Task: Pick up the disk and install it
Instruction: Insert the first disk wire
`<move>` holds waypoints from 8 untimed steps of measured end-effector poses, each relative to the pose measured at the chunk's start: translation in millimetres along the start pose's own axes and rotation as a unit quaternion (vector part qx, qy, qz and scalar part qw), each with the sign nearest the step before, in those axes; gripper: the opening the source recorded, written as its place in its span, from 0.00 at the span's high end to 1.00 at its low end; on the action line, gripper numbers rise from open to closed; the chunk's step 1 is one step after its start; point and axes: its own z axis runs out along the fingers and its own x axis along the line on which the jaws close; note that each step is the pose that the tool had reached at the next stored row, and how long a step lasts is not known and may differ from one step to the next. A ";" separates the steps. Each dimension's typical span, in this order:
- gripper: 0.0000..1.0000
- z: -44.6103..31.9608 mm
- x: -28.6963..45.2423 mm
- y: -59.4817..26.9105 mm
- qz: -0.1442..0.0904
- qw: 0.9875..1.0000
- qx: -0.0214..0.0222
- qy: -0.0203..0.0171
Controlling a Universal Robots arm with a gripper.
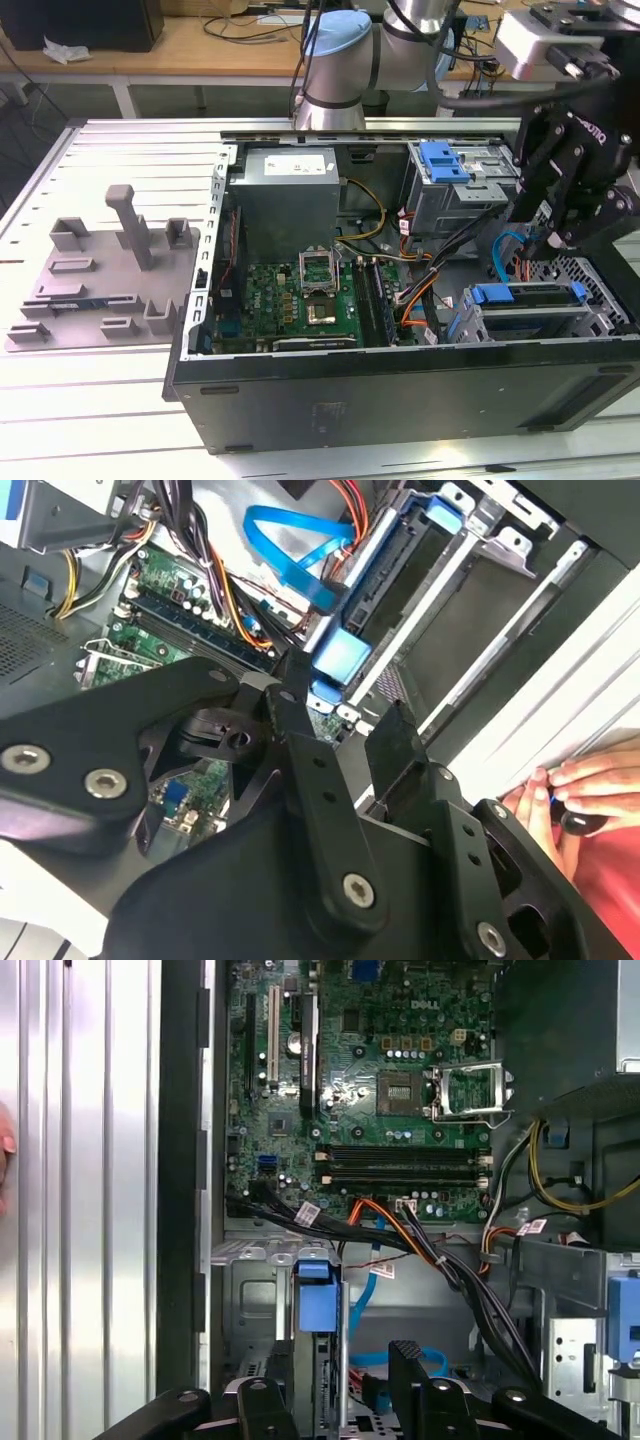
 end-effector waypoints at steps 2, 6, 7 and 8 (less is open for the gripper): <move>0.49 0.1 -7.4 -0.1 0.000 1.000 0.000 0.009; 0.49 0.2 -19.8 -0.1 0.000 1.000 -0.001 0.025; 0.49 0.1 -22.9 -0.1 0.000 1.000 -0.001 0.029; 0.49 0.1 -25.0 -0.1 0.001 0.999 -0.001 0.032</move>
